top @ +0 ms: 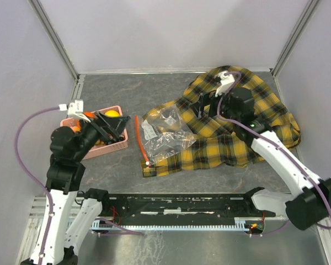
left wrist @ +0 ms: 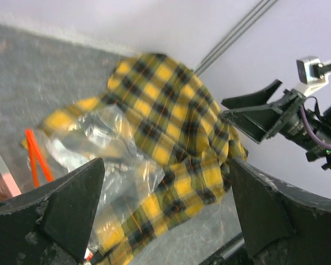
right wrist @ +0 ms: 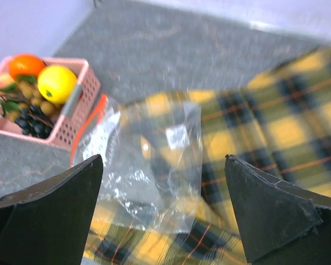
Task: Open the zip-top bag and remove the fake food
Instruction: Place the zipper food storage bag at the center of the board, then reset both arms
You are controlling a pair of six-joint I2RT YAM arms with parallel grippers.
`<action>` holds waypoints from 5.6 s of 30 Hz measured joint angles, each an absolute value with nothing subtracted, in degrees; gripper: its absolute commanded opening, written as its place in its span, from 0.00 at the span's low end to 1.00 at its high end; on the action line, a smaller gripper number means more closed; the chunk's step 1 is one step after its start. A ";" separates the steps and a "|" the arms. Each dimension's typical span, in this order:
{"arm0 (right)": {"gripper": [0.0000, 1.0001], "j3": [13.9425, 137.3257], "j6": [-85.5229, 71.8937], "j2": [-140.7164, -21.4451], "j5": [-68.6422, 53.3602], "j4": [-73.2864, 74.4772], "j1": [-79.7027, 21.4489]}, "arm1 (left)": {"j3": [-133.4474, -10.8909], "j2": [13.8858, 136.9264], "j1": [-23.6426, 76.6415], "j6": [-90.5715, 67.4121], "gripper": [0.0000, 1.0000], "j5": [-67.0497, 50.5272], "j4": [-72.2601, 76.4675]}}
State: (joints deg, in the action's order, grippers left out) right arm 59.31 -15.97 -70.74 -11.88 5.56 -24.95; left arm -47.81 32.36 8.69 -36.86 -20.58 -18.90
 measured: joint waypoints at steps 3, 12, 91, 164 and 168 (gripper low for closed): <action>0.99 62.24 -14.61 -66.74 -11.51 5.50 -24.95 | -56.84 34.92 8.69 -34.17 0.99 -19.25 -21.23; 0.99 80.27 -15.35 -69.84 -13.72 15.73 -25.02 | -70.70 37.65 8.69 -27.53 0.99 -14.68 -28.42; 0.99 75.81 -10.17 -60.60 21.98 35.24 -29.63 | -60.80 40.84 8.69 -27.51 0.99 -19.14 -25.58; 0.99 71.50 -5.63 -55.72 13.72 36.25 -29.63 | -60.58 41.65 8.69 -27.46 0.99 -23.07 -23.33; 0.99 71.48 -5.63 -55.72 13.54 36.16 -29.63 | -60.58 41.60 8.69 -27.46 0.99 -23.03 -23.38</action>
